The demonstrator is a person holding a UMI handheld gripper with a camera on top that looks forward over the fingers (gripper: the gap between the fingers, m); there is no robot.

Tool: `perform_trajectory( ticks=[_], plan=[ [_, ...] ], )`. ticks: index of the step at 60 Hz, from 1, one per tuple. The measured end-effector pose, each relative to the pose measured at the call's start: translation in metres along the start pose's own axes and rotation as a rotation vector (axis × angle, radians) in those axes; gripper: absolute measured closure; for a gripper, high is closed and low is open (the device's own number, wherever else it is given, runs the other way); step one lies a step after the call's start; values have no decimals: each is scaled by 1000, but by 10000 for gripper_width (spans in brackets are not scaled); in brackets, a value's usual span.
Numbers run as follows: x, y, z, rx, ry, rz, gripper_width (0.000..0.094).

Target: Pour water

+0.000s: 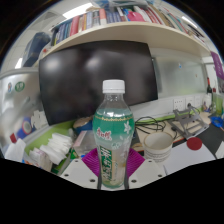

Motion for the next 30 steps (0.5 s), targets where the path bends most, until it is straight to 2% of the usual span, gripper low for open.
perform_trajectory(
  ticks=[8,12,20,30],
  plan=[
    [-23,-8,-39,-62,-262,-49,634],
    [-29,-12,-54,-128,-483,-67,635],
    [-39,-25,-73,-281,-983,-169,635],
    [-33,-33,-86,-425,-1458,-267,636]
  ],
)
Point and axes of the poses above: the point between the fingertips, and its own axes, seen from behind it with the camera up: x to the right, z down, y backward, against the way the camera looks, the point moved 7 cm from there along y, backward, against the way the camera looks, and after that the axes turned 10 degrees about z, right-handed, at the moved point
